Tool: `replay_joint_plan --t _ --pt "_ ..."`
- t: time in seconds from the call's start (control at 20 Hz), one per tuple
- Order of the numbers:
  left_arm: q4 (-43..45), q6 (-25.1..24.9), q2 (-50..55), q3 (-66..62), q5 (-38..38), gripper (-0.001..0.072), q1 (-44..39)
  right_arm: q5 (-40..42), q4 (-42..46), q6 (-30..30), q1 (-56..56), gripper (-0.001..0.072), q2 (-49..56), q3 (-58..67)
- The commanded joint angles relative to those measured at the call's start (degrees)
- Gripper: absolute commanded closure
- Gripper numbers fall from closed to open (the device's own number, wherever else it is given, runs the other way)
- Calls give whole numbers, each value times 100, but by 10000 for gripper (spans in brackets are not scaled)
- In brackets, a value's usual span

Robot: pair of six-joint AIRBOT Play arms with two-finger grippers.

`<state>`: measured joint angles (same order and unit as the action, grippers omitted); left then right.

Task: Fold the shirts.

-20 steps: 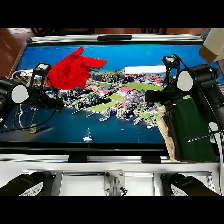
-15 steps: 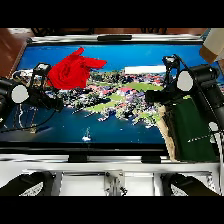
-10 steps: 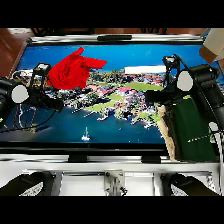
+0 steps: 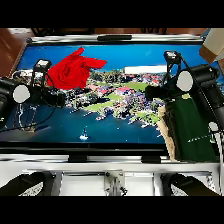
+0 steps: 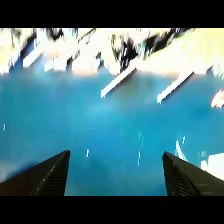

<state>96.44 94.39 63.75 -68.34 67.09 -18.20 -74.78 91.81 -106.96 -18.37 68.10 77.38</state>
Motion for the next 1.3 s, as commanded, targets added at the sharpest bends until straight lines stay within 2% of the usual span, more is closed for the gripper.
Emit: replay_joint_plan --t 0.0,0.05,0.1,0.15,0.2,0.3,0.4,0.55,0.6,0.65,0.7,0.9,1.1,1.25 --pt "0 44 103 7 -581 -5 -4 197 17 -4 -7 109 2 4" --pt "2 48 212 -13 -979 -4 17 199 15 -4 -7 109 2 4" --pt "2 59 358 -63 -1231 82 46 216 17 -2 -7 109 2 4" --pt "4 87 564 -177 -1303 393 83 264 17 -2 -7 109 2 4" --pt "15 81 774 -286 -1360 506 114 330 17 -2 -7 109 2 4" --pt "15 -61 1246 -507 -1552 504 177 448 24 2 -7 109 2 4" --pt "22 -437 1672 -678 -1980 505 210 636 22 2 -7 109 2 4" --pt "22 -310 2100 -800 -2848 505 212 896 22 2 -7 109 2 4" --pt "22 -304 2262 -946 -2850 403 234 1021 24 4 -7 109 2 4" --pt "22 -188 2505 -1196 -2730 114 291 1174 22 2 -7 109 2 4" --pt "17 13 2793 -1543 -2481 28 382 1309 22 2 -7 109 2 4" --pt "17 42 4223 -3519 -1161 28 782 1563 -118 0 -7 109 2 4" --pt "0 -7 5222 -4618 -997 29 938 1526 -459 2 -7 109 2 4" --pt "0 -111 5639 -4693 -1010 31 957 1508 -457 0 -7 109 2 4"
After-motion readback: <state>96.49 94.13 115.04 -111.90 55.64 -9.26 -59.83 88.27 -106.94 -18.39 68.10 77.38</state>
